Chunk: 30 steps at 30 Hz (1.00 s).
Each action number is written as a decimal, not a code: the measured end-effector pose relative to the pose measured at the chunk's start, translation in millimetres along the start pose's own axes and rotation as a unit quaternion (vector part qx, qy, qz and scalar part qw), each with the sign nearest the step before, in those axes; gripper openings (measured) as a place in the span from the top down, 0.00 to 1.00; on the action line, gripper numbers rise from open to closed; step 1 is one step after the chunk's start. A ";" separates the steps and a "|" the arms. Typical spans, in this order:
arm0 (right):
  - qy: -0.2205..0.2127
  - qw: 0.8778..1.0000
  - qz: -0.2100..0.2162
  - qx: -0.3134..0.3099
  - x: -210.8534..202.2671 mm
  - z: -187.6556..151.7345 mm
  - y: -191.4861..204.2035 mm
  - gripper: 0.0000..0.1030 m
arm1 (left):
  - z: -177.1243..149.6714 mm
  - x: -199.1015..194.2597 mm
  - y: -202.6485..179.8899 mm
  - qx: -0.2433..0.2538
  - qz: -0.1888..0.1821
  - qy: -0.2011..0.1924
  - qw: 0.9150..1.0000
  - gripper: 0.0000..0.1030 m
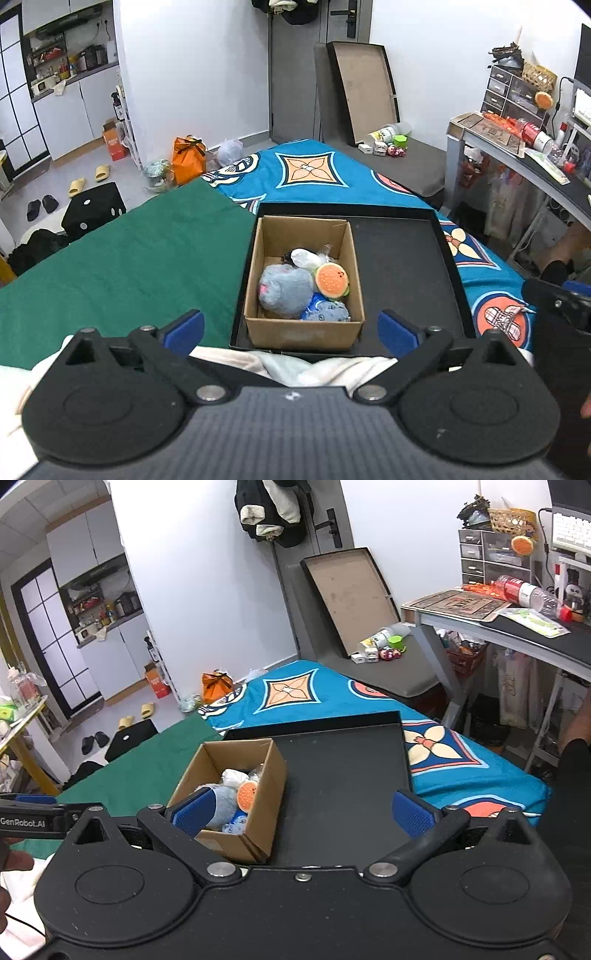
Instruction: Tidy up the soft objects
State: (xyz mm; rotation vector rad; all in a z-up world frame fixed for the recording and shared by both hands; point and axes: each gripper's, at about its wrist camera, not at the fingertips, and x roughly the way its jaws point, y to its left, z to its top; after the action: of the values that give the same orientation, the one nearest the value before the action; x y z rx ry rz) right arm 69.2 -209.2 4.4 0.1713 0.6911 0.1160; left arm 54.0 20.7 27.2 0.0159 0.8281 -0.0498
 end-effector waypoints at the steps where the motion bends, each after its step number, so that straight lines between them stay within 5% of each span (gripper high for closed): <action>1: -0.001 1.000 -0.001 -0.003 -2.4 0.1 1.0 0.00 | -1.8 -1.9 -0.8 0.002 0.006 0.001 1.000 0.03; 30: -0.015 1.000 0.000 -0.001 -42.6 -7.9 3.2 0.00 | -24.1 -49.1 -7.1 0.012 0.001 -0.046 0.999 0.01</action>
State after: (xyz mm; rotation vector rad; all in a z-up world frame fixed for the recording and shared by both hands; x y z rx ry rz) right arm 31.4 -212.1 25.6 0.1711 0.6606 0.1135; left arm 2.8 16.2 47.1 0.0369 0.7347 -0.0579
